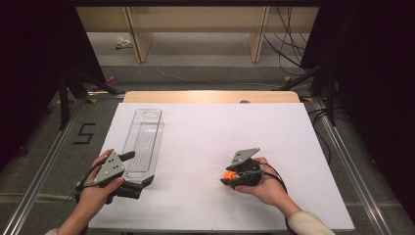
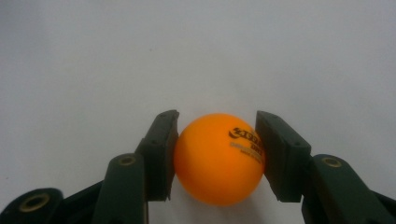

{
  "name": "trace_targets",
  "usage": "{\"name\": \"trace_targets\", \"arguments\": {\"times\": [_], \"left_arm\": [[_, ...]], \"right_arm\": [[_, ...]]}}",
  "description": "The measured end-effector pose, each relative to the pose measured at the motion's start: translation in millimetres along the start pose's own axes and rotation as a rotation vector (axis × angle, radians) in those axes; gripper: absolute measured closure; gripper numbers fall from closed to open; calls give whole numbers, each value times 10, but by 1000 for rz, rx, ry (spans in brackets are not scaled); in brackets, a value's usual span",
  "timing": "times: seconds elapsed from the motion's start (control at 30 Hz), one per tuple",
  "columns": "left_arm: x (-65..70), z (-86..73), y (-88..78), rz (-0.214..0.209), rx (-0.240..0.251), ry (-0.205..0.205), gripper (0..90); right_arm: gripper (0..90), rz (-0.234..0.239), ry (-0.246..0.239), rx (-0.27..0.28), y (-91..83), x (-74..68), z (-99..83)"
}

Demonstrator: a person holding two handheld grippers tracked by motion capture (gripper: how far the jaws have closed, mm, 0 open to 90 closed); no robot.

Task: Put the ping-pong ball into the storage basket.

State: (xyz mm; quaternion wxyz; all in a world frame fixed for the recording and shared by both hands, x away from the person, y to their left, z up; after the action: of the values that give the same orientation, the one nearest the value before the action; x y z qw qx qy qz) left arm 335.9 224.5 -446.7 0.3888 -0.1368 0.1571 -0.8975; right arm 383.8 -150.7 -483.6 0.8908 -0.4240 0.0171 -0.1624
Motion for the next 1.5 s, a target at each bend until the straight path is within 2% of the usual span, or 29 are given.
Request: {"name": "trace_targets", "arguments": {"times": [0.3, 0.73, 1.5], "left_arm": [[2, -2, 4, -3, -3, 0, 0], [3, -2, 3, -2, -2, 0, 0], [4, -2, 2, -3, -2, 1, 0]], "right_arm": [[513, -6, 1, 30, -26, -3, 49], [514, -44, 4, 105, -98, 43, 168], [514, -86, 17, 178, -160, 119, 295]]}}
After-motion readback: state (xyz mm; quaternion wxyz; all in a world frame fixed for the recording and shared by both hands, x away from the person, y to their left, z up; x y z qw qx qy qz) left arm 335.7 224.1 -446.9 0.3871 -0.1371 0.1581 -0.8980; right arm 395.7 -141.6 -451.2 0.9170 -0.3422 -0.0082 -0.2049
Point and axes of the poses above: each handheld gripper's, and its own axes: y roughly forward along the jaws, z roughly out of its top, x roughly to its right, the point moved 2 cm from there along y, roughly forward along the jaws, and after that the axes turned 12 degrees about -y, right-handed, at the moved point
